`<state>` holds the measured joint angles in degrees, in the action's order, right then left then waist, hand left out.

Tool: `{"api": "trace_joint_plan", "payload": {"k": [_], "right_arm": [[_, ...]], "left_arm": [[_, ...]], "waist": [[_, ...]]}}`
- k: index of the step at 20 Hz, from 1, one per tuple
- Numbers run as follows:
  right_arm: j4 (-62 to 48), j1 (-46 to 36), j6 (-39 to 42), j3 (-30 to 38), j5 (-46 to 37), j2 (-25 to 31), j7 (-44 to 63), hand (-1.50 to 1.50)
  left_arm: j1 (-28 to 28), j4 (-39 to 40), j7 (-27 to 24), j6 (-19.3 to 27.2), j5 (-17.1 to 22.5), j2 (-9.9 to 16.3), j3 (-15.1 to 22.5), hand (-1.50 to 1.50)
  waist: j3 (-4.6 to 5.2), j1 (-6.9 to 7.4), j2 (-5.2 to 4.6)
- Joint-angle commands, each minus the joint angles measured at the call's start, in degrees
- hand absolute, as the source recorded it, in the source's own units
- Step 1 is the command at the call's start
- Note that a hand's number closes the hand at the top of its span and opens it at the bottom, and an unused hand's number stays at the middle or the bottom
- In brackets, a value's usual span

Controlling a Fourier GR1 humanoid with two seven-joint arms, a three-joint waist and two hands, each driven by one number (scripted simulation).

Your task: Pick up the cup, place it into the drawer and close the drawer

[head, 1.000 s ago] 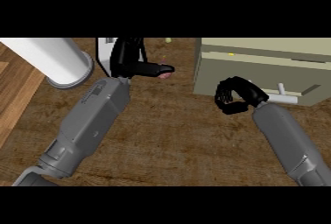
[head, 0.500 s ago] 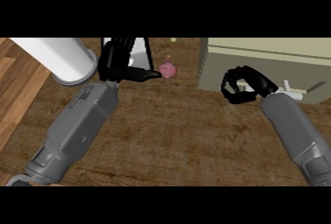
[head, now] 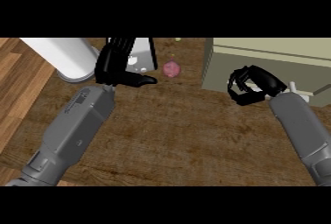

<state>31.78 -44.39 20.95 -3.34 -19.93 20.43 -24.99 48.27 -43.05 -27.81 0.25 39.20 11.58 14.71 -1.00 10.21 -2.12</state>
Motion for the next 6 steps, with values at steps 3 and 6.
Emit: {"api": "trace_joint_plan", "payload": {"k": [3,6], "right_arm": [[-1.10,-9.62,-5.00,5.75,1.16,7.06,4.32,1.50],[-0.06,-9.65,-3.67,5.92,1.70,8.02,4.38,1.50]], "left_arm": [[-0.46,-0.97,0.59,-1.16,0.67,0.87,-0.45,-1.50],[-1.59,-1.07,0.39,-1.74,0.55,0.34,0.10,-1.50]], "waist": [[0.77,2.19,-0.78],[0.84,2.04,-0.79]]}}
